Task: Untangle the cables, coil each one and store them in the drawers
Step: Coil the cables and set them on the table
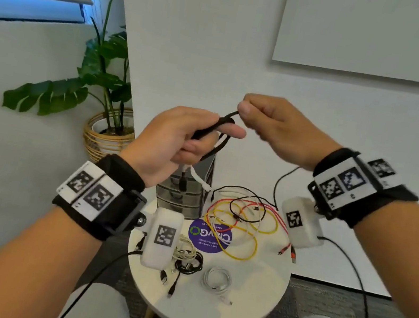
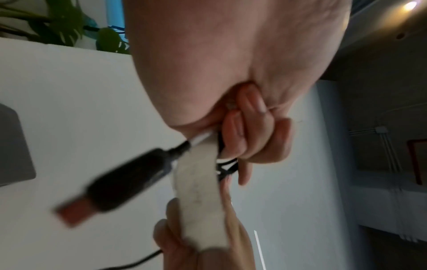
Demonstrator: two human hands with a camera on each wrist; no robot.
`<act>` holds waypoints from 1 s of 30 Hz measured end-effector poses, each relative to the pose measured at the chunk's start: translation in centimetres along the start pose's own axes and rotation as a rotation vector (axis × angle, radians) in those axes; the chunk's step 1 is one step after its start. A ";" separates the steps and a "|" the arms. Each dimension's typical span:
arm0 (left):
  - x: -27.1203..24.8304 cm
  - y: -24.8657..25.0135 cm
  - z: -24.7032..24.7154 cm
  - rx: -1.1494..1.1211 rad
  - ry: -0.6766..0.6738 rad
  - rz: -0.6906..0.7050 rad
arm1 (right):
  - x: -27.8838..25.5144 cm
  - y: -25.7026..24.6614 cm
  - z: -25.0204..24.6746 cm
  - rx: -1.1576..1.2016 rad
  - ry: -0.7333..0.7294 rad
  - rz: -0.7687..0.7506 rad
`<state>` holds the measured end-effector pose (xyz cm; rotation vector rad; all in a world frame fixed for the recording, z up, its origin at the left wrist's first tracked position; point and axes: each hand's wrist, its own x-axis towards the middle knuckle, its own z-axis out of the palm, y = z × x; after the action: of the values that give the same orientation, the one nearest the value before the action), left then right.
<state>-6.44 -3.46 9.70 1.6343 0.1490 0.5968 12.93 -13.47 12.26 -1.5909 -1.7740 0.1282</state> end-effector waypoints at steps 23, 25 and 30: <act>-0.2 0.9 0.3 0.116 -0.016 0.029 | -0.3 0.6 1.3 0.120 0.125 0.012; -0.2 0.9 0.5 0.029 0.008 0.065 | -0.8 2.2 3.2 0.270 0.129 0.126; 0.3 0.7 1.2 0.111 0.258 0.146 | -2.6 2.3 7.4 0.329 -0.082 0.155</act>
<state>-5.83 -4.57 10.41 1.6794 0.2572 0.9256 10.49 -12.42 4.55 -1.4954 -1.5916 0.5377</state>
